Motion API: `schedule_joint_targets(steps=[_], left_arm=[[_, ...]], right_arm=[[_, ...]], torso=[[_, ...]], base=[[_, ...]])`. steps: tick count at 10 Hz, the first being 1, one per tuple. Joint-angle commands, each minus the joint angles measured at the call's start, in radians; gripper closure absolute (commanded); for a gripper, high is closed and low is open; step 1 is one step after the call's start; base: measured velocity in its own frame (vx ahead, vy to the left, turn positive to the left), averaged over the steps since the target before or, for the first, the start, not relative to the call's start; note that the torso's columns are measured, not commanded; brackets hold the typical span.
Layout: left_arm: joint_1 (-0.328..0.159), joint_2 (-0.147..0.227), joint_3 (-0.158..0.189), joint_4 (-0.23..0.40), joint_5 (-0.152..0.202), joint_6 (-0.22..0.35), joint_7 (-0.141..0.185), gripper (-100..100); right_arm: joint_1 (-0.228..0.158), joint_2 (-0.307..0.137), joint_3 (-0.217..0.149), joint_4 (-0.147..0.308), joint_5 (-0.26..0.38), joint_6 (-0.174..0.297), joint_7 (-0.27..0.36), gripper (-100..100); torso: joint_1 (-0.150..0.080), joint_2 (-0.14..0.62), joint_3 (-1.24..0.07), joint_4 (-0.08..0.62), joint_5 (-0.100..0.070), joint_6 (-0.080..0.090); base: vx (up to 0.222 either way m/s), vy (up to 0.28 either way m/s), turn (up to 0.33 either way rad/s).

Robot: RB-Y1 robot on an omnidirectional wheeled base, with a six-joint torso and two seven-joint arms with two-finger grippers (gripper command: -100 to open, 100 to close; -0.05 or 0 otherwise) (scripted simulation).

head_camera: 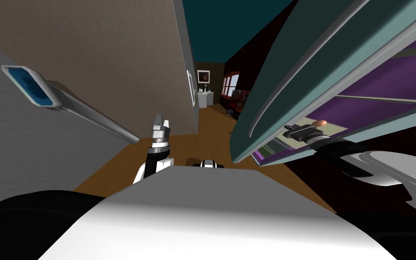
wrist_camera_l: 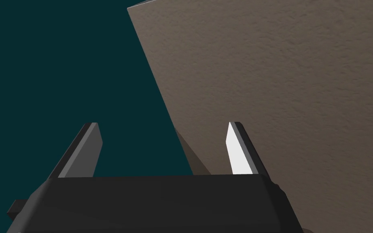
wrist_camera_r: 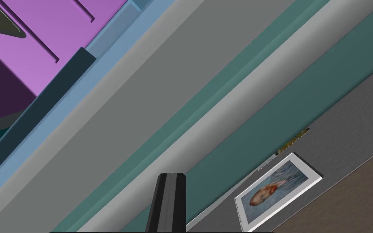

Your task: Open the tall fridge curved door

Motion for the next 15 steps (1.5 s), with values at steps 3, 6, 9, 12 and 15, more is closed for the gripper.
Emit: schedule_joint_targets(steps=[3, 6, 9, 12, 15], left_arm=[[0.000, 0.000, 0.000, 0.000, 0.000, 0.000, 0.000, 0], [0.000, 0.000, 0.000, 0.000, 0.000, 0.000, 0.000, 0], [0.000, 0.000, 0.000, 0.000, 0.000, 0.000, 0.000, 0], [0.000, 0.000, 0.000, 0.000, 0.000, 0.000, 0.000, 0], [0.000, 0.000, 0.000, 0.000, 0.000, 0.000, 0.000, 0]], right_arm=[[0.016, -0.038, -0.032, 0.018, -0.006, 0.018, -0.016, -100], [0.029, -0.072, -0.063, 0.034, -0.011, 0.034, -0.030, -100], [0.036, -0.089, -0.078, 0.042, -0.013, 0.041, -0.037, -100], [0.042, -0.104, -0.091, 0.049, -0.015, 0.048, -0.044, -100], [0.072, -0.091, -0.066, 0.040, -0.013, 0.034, -0.046, 100]], torso=[[0.000, -0.001, 0.000, 0.000, 0.000, 0.002], [0.004, -0.005, -0.003, -0.001, 0.001, -0.003], [-0.003, -0.004, -0.004, 0.002, 0.005, -0.005], [0.008, -0.010, -0.008, 0.002, 0.010, -0.009], [0.001, -0.001, -0.001, 0.001, 0.002, -0.001]], base=[[0.105, 0.169, -0.050], [0.139, 0.200, -0.054], [0.059, 0.095, -0.016], [0.051, 0.107, -0.037], [-0.007, 0.015, -0.024]])
